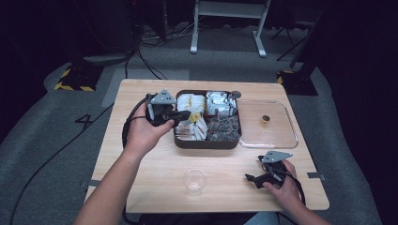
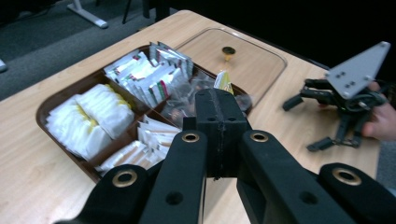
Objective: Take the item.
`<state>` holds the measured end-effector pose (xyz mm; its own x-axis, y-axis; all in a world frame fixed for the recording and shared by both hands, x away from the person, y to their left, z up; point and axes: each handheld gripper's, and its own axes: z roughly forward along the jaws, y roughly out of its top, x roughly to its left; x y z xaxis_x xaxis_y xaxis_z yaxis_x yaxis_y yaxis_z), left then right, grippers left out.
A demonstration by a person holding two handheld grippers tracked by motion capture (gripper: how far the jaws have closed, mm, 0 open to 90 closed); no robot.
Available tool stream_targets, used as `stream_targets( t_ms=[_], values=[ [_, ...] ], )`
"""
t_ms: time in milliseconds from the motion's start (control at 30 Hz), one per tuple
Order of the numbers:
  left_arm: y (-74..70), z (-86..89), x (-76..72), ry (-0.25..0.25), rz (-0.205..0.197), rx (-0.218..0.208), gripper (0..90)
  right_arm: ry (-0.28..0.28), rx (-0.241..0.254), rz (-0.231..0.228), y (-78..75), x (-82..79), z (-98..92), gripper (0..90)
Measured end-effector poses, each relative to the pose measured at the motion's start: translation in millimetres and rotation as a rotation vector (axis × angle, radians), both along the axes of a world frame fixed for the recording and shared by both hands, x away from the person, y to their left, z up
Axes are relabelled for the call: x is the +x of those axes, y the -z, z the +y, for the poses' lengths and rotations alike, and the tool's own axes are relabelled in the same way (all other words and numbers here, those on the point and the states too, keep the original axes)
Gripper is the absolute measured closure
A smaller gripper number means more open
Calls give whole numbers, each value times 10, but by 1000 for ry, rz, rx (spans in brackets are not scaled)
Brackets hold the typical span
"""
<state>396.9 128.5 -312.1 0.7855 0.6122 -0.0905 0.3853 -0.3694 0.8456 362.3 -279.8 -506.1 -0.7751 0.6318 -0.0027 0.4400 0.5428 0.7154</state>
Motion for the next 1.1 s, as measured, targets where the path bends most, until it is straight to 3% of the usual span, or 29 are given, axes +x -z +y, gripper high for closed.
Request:
stream_targets(
  t_ms=[600, 833, 1100],
  values=[
    [219, -81, -670, 133, -21, -5, 900, 0, 0, 0, 0, 0, 0, 21],
    [375, -76, -870, 142, -39, -63, 900, 1, 0, 0, 0, 0, 1, 21],
    [516, -177, -1040, 169, -43, -32, 900, 0, 0, 0, 0, 0, 1, 21]
  ],
)
